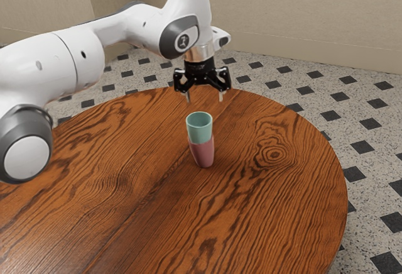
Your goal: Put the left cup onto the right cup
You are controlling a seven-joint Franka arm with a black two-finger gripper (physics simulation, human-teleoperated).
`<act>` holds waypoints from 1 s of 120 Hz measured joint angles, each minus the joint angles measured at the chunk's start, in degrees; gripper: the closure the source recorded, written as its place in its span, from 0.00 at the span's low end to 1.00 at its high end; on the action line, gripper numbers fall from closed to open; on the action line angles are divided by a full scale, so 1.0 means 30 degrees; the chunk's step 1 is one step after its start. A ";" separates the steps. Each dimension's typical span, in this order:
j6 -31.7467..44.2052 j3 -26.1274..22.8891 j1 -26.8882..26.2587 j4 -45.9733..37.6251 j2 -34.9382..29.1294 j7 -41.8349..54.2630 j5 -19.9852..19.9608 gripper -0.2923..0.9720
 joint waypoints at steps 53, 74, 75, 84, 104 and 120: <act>-0.0121 0.0046 -0.0035 -0.2217 -0.2656 0.1483 0.0599 0.23; -0.0138 0.0418 0.0027 -0.3247 -0.3729 0.2826 0.0955 0.23; -0.0139 0.0428 0.0027 -0.3324 -0.3796 0.2888 0.0963 0.23; -0.0142 0.0473 0.0049 -0.4054 -0.4429 0.3412 0.1015 0.23; -0.0254 0.0501 0.0111 -0.5377 -0.5931 0.4369 0.1062 0.23; -0.0553 0.0500 0.0133 -0.5997 -0.6922 0.4952 0.1073 0.23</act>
